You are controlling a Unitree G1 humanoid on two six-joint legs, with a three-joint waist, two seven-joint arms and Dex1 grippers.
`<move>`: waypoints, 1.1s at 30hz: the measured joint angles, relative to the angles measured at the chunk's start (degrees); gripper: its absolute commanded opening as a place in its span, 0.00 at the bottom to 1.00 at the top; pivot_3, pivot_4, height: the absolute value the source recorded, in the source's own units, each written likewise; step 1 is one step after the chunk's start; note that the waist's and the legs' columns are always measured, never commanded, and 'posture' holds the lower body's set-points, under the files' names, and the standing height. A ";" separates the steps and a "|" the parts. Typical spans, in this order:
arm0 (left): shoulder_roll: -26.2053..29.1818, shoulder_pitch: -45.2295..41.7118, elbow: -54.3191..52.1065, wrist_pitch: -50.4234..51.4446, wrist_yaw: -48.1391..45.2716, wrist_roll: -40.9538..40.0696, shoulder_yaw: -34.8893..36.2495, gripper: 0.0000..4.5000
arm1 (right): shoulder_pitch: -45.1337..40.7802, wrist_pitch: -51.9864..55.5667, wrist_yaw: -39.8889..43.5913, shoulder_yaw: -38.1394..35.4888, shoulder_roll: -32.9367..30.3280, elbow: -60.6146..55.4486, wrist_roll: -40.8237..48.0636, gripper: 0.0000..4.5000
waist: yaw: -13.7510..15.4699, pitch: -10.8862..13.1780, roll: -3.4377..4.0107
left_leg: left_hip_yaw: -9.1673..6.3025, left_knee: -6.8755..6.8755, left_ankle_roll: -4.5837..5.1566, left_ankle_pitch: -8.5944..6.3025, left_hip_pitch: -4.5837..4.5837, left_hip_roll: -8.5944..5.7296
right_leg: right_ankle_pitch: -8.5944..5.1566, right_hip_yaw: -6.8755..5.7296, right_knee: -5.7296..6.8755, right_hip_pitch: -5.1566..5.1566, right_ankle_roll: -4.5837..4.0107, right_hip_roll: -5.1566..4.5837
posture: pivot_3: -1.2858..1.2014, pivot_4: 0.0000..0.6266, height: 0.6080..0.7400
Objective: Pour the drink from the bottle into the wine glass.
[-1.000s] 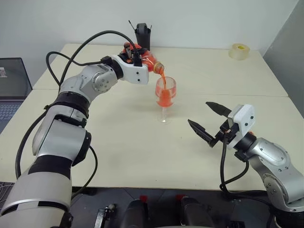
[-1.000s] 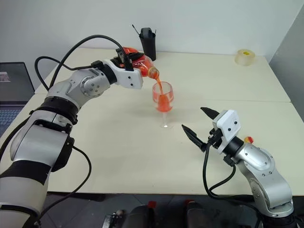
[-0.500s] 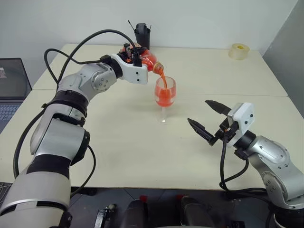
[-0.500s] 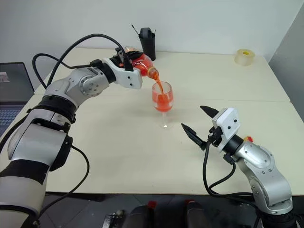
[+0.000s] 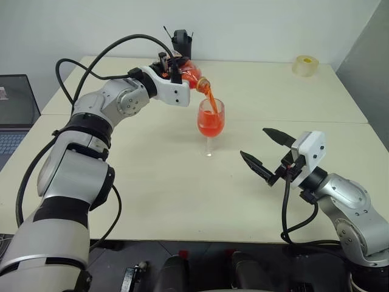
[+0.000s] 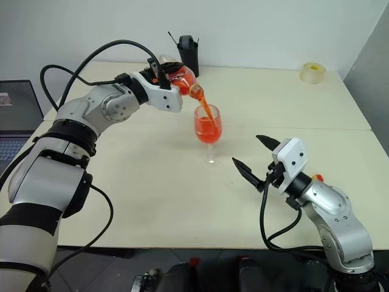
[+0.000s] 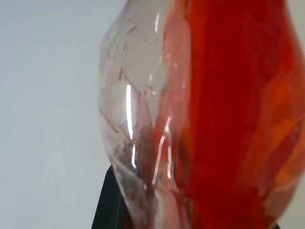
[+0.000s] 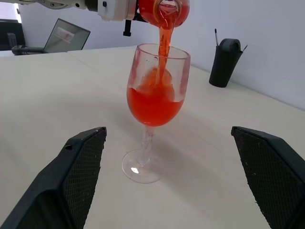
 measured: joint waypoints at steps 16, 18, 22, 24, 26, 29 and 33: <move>-3.15 1.89 2.07 1.53 -14.25 -13.66 8.36 0.19 | -1.41 0.05 1.33 0.20 -0.35 0.45 0.40 1.00 | -0.05 0.00 0.00 | 0.07 0.03 -0.01 0.00 0.02 0.01 | 0.00 0.01 0.05 -0.02 0.00 0.00 | 0.52 0.24 1.00; -3.89 3.30 2.03 2.38 -18.98 -17.08 10.06 0.19 | -2.72 0.19 1.41 0.25 -0.43 0.33 0.61 1.00 | -0.19 0.00 0.01 | 0.04 0.04 -0.01 0.00 0.04 0.02 | 0.00 0.04 0.08 -0.02 0.00 0.02 | 0.52 0.24 1.00; -5.14 5.65 1.25 5.04 -25.43 -22.75 13.19 0.18 | -3.93 0.95 1.76 0.26 -0.90 0.30 1.30 1.00 | -0.21 0.00 0.01 | 0.02 0.04 -0.01 0.00 0.04 0.02 | 0.00 0.07 0.11 -0.04 0.00 0.02 | 0.52 0.24 1.00; -5.60 6.66 0.44 7.53 -28.38 -26.31 15.71 0.18 | -5.03 1.55 2.07 0.15 -1.48 0.30 2.32 1.00 | -0.22 0.00 0.01 | -0.02 0.05 -0.01 0.00 0.04 0.03 | 0.00 0.09 0.13 -0.05 0.00 0.02 | 0.52 0.24 1.00; -6.36 8.24 -1.00 11.89 -31.56 -31.46 19.68 0.18 | -7.70 3.42 2.25 -0.10 -2.12 0.34 3.89 1.00 | -0.34 -0.01 0.01 | -0.05 0.05 0.00 0.00 0.06 0.07 | 0.00 0.12 0.19 -0.08 0.00 0.02 | 0.52 0.24 1.00; -7.86 11.19 -3.72 20.07 -34.07 -38.95 25.55 0.18 | -14.90 11.55 1.27 -0.91 -3.80 0.42 9.60 1.00 | -0.45 -0.01 0.02 | -0.05 0.09 0.00 0.00 0.08 0.15 | 0.00 0.15 0.42 -0.10 0.00 0.00 | 0.52 0.24 1.00; -8.70 19.22 -11.27 33.09 -31.61 -47.63 33.66 0.18 | -28.33 27.80 -4.19 -4.04 -4.46 2.70 20.52 1.00 | -0.99 -0.02 0.03 | -0.09 0.08 -0.01 0.00 0.06 0.34 | -0.01 0.19 0.59 -0.20 -0.01 -0.16 | 0.52 0.24 1.00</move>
